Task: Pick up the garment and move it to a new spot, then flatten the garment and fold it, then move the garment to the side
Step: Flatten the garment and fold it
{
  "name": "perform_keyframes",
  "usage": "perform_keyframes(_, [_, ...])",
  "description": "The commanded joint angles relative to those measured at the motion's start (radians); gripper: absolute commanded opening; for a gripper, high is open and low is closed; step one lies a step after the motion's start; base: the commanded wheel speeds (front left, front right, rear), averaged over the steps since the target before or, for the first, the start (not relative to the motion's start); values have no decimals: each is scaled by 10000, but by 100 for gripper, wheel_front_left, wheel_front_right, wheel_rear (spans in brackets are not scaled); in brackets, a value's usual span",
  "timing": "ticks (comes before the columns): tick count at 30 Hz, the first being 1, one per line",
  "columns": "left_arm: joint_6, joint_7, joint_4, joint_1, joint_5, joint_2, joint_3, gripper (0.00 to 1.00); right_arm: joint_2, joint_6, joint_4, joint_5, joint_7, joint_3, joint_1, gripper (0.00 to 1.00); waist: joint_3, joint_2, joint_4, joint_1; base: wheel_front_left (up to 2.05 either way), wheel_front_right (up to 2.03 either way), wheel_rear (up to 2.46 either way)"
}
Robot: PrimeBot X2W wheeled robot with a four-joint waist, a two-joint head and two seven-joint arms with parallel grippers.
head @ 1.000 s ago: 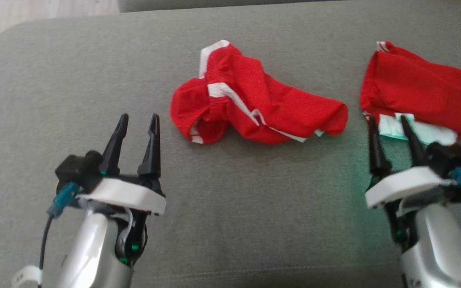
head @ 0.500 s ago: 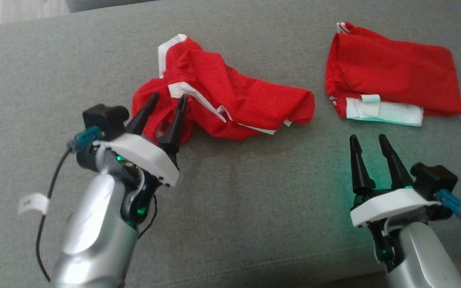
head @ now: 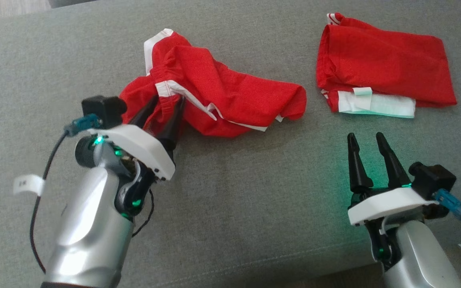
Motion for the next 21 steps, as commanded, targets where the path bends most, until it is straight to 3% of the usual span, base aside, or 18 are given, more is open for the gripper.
perform_keyframes(1, [21,41,-299,-636,-140,230,366,100,-15,33,-209,89,-117,294,-379,100,20,-1,-28,0,0,0,0])
perform_keyframes(9, [11,89,-242,-837,-211,265,295,100,-15,33,-72,80,-178,402,-396,100,66,-1,-98,0,0,0,0])
perform_keyframes(10, [9,89,-240,-850,-219,270,277,96,-15,33,-57,80,-184,412,-400,100,70,-1,-102,0,0,0,0])
perform_keyframes(11, [7,89,-239,-861,-227,276,259,79,-15,33,-40,80,-189,421,-403,100,71,-1,-104,0,0,0,0])
perform_keyframes(12, [5,85,-240,-871,-236,280,241,71,-15,33,-23,79,-196,425,-407,100,72,-1,-105,0,0,0,0])
perform_keyframes(13, [2,74,-245,-879,-247,282,225,55,-15,33,-5,74,-202,425,-410,100,70,-1,-103,0,0,0,0])
perform_keyframes(16, [-4,1,-264,-884,-272,294,186,29,-15,33,63,31,-201,420,-419,100,47,-1,-85,0,0,0,0])
perform_keyframes(18, [-8,-61,-304,-868,-283,308,157,2,-15,33,110,-14,-177,426,-423,100,22,-1,-60,0,0,0,0])
perform_keyframes(21, [-12,-202,-429,-812,-288,355,141,0,-15,33,152,-87,-144,497,-441,100,-20,-1,-9,0,0,0,0])
